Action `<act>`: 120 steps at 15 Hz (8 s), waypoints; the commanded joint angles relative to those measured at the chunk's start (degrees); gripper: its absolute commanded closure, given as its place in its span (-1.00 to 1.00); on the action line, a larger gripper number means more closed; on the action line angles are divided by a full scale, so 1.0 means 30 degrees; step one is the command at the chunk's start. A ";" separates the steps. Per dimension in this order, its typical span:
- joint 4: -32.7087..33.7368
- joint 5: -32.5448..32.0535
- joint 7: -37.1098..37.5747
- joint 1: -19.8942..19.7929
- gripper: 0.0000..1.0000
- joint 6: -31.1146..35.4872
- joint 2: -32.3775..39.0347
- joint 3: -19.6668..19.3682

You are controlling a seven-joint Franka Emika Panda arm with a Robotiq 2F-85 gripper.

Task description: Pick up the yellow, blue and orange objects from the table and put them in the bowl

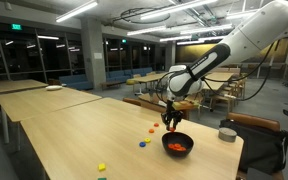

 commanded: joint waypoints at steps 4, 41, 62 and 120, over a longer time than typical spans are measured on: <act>0.0228 0.1001 -0.1914 -0.0220 0.56 -0.1660 0.0429 0.0153; 0.4746 0.0224 -0.3253 0.1494 -1.00 -0.3611 0.5504 0.2032; -0.2614 -0.2746 0.3710 -0.1243 -1.00 -0.0092 -0.1206 -0.1812; 0.0595 -0.1630 0.3767 0.0302 0.50 0.2022 0.2971 -0.2373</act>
